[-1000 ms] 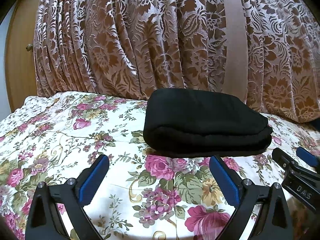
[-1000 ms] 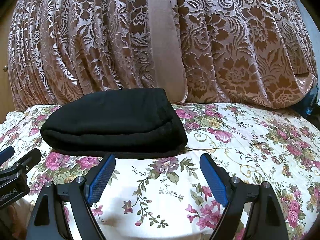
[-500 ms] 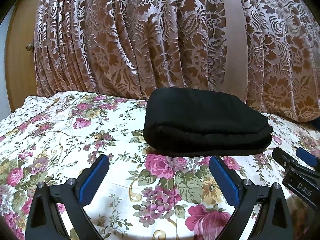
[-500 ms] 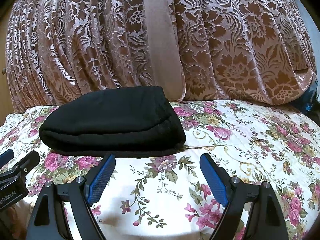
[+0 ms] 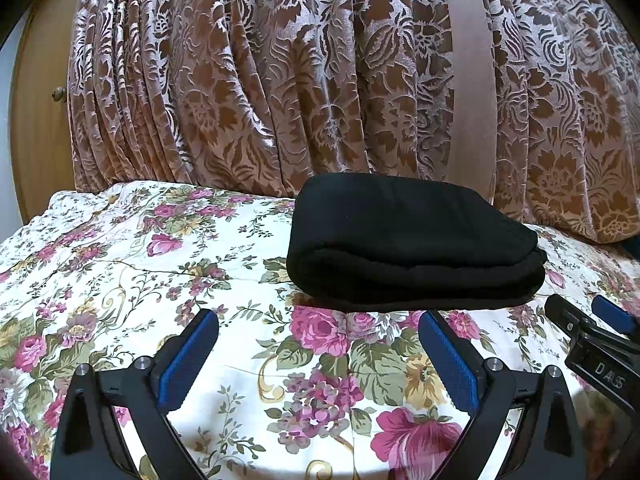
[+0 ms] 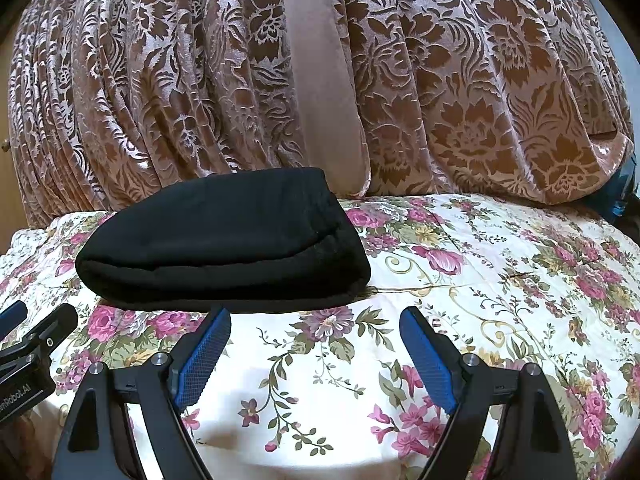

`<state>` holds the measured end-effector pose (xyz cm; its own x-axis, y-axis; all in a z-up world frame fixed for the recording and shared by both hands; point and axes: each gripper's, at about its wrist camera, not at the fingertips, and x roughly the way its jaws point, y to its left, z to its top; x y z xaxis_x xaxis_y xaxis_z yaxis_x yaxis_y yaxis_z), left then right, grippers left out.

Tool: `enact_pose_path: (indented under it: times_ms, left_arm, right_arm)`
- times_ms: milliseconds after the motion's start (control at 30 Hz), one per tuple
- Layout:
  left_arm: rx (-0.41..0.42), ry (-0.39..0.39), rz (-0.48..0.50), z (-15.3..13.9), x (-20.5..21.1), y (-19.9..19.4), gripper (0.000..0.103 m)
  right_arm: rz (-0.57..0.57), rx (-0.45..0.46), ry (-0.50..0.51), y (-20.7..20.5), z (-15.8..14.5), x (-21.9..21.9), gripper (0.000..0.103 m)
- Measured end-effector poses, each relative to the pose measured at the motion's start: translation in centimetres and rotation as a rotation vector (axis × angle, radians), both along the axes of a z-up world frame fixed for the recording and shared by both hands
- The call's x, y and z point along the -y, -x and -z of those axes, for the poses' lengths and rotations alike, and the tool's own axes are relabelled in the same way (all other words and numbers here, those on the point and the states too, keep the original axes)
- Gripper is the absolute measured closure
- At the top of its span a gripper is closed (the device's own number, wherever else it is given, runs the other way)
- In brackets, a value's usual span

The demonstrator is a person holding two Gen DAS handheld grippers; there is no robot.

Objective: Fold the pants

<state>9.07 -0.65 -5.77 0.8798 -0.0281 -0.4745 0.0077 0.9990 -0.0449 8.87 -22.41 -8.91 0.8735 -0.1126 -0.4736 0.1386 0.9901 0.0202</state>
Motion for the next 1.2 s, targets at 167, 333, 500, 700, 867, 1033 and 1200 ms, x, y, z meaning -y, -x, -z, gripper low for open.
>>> enact_pose_path:
  times_ms: [167, 333, 500, 700, 867, 1033, 1200]
  left_arm:
    - [-0.003, 0.002, -0.001, 0.08, -0.02, -0.01, 0.003]
    - [-0.006, 0.001, -0.001, 0.12, -0.01, -0.04, 0.003]
    - [-0.009, 0.000, 0.002, 0.16, -0.02, -0.09, 0.003]
    - [-0.011, -0.001, 0.003, 0.21, -0.02, -0.13, 0.003]
    - [-0.016, 0.000, 0.005, 0.27, -0.02, -0.15, 0.003]
    - [-0.027, -0.002, 0.008, 0.33, 0.07, -0.34, 0.003]
    - [-0.069, -0.003, 0.022, 0.65, 0.28, -0.85, 0.003]
  right_arm:
    - [0.001, -0.001, -0.003, 0.01, -0.02, 0.02, 0.015]
    - [0.002, -0.002, -0.003, 0.02, -0.01, 0.00, 0.015]
    - [0.002, -0.002, -0.003, 0.01, 0.00, -0.01, 0.015]
    - [0.002, -0.002, -0.004, 0.00, 0.01, 0.00, 0.015]
    - [0.002, -0.005, -0.005, -0.04, 0.08, 0.03, 0.015]
    - [-0.001, -0.013, -0.008, -0.22, 0.28, 0.11, 0.015]
    - [-0.001, -0.019, -0.008, -0.30, 0.37, 0.14, 0.015]
